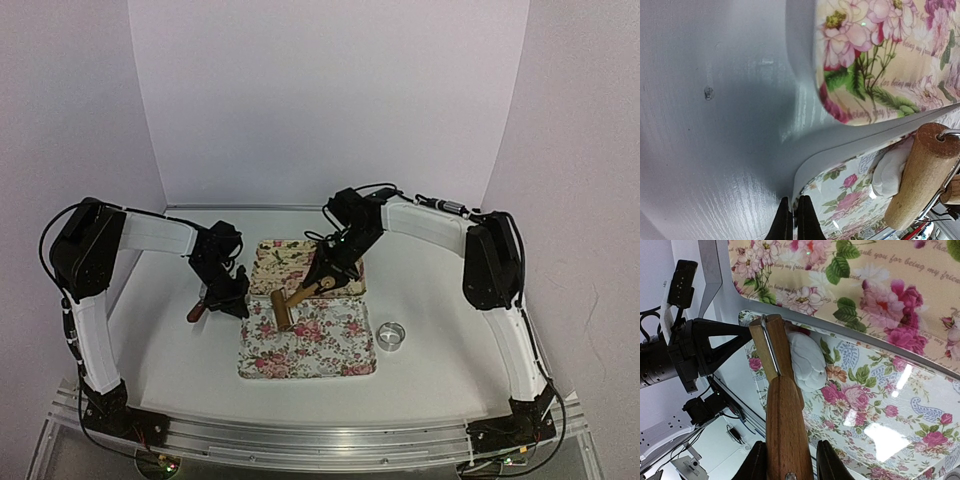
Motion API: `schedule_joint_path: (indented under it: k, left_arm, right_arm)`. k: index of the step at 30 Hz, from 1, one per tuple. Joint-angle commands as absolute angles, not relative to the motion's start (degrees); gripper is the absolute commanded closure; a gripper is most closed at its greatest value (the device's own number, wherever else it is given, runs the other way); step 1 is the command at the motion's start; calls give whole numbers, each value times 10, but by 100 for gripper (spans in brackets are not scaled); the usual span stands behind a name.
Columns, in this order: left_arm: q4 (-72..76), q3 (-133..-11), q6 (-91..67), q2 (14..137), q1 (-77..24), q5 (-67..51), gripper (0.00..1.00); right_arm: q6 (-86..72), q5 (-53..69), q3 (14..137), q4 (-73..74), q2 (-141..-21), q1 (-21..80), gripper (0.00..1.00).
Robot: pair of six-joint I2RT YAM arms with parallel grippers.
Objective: Roll out the dumpling wrappers from the dough
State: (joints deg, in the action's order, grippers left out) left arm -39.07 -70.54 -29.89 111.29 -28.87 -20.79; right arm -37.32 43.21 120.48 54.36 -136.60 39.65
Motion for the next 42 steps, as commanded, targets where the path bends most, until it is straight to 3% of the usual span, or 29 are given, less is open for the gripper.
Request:
schedule_joint_path:
  k: [1,29,42]
  left_arm:
    - [-382,-700,-299,1140,-290,-133,100]
    - [-390,-685,-293,1143,-274,-82,100]
    - [-392,-690,-280,1145,-263,-83,100]
  right_arm:
    - [-391,82,1083,699,-1440,351,100]
    - [-412,53,889,634,-1357,305,100]
    - [-420,38,871,632,-1358,304,100]
